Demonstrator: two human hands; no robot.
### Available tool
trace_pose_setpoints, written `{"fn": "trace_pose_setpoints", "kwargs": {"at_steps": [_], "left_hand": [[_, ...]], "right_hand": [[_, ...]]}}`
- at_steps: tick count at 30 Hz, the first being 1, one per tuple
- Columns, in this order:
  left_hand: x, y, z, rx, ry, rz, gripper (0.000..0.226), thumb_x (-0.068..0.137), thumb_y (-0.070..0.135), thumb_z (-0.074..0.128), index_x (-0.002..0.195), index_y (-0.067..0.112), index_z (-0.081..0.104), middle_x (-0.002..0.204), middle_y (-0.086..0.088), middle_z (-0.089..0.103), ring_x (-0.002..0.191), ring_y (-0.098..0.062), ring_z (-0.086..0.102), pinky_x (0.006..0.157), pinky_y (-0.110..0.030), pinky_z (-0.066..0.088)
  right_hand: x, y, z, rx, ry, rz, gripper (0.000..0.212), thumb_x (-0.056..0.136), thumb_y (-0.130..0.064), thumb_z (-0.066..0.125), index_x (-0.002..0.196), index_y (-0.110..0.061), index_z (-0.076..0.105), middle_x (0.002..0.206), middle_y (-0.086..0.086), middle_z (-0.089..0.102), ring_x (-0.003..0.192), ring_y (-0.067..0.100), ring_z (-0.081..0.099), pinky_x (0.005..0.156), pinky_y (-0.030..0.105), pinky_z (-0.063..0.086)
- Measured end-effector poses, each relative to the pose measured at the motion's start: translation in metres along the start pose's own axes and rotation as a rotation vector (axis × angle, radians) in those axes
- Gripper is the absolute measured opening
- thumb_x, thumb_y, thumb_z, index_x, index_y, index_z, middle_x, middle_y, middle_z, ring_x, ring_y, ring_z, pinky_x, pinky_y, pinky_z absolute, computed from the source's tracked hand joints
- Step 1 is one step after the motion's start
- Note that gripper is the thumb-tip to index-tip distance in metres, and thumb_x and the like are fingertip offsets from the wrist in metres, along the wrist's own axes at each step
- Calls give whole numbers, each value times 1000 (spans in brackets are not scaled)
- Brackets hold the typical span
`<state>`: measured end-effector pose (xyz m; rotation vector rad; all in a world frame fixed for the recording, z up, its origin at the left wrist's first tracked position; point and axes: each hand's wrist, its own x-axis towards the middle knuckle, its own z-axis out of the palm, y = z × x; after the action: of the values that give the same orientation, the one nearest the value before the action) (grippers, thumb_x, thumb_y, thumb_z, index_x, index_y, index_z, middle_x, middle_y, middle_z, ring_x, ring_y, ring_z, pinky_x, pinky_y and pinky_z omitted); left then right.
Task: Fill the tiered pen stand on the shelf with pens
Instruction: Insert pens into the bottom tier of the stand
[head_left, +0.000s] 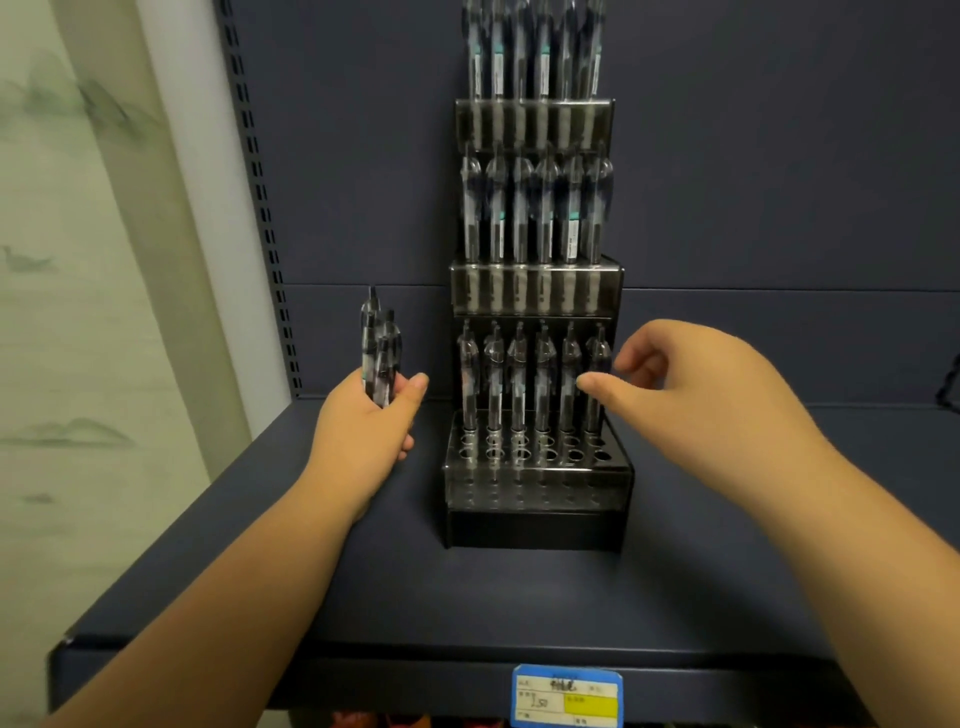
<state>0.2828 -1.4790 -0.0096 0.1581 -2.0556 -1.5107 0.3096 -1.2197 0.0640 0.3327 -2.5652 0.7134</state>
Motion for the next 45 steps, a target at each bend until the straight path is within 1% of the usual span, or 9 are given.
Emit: {"fn": "trace_pose_setpoints", "kwargs": {"at_steps": [4, 7, 14, 18, 26, 31, 35, 38, 45], "left_hand": [[-5, 2, -2, -1, -21, 24, 22, 92, 35, 68, 84, 19, 56, 61, 4, 57, 48, -6, 56, 51, -26, 50], [-7, 6, -4, 8, -43, 79, 21, 90, 32, 70, 80, 20, 56, 62, 4, 59, 53, -9, 57, 55, -33, 51], [-13, 12, -3, -69, -124, 95, 32, 89, -8, 61, 101, 21, 60, 81, 19, 58, 69, 18, 57, 64, -5, 45], [-15, 11, -7, -203, -142, 104, 19, 96, 6, 54, 91, 19, 68, 76, 5, 70, 77, -10, 66, 70, -27, 55], [-18, 15, -11, -158, -159, 145, 5, 93, 33, 64, 96, 29, 64, 80, 6, 69, 68, -6, 64, 54, -27, 49], [-19, 14, -9, -133, -193, 128, 4, 92, 33, 63, 91, 29, 62, 79, 1, 69, 69, -16, 65, 59, -41, 53], [-21, 9, -5, -153, -211, 136, 14, 93, 32, 64, 82, 27, 58, 74, 3, 65, 63, -12, 61, 56, -29, 47], [-19, 6, 0, -241, -221, 67, 21, 93, 36, 66, 78, 26, 57, 72, 5, 62, 64, -12, 60, 63, -40, 54], [-15, 0, 2, -277, -162, -10, 20, 94, 37, 66, 82, 23, 58, 72, 5, 61, 61, -11, 56, 68, -45, 57]], "right_hand": [[-8, -41, 22, 113, -40, -110, 16, 91, -45, 68, 80, -34, 64, 72, -17, 64, 70, -7, 58, 53, 12, 38], [-6, -72, 46, 141, -126, -154, 13, 91, -45, 67, 99, -35, 69, 82, -19, 67, 80, -4, 59, 73, 19, 50], [2, -112, 88, 200, -53, -156, 20, 88, -52, 70, 90, -32, 65, 78, -14, 63, 76, 2, 58, 71, 28, 52], [2, -117, 92, 231, 17, -132, 27, 87, -46, 72, 74, -24, 65, 68, -8, 62, 67, 5, 56, 63, 28, 46], [5, -123, 73, 337, 66, -104, 32, 88, -40, 74, 70, -15, 67, 63, 0, 63, 54, 5, 50, 57, 24, 44], [1, -123, 69, 449, 114, -26, 22, 92, -32, 73, 75, -18, 70, 52, -18, 57, 50, -4, 54, 52, 9, 39], [3, -123, 44, 528, 242, 11, 22, 94, -36, 69, 87, -15, 71, 68, 0, 64, 52, 1, 52, 55, 18, 49], [8, -120, 10, 604, 379, 3, 22, 94, -39, 69, 83, -19, 68, 60, -2, 59, 50, 2, 50, 48, 18, 46], [7, -98, 8, 298, 288, -44, 29, 93, -44, 69, 88, -15, 69, 60, -2, 65, 47, 6, 49, 53, 24, 44]]}}
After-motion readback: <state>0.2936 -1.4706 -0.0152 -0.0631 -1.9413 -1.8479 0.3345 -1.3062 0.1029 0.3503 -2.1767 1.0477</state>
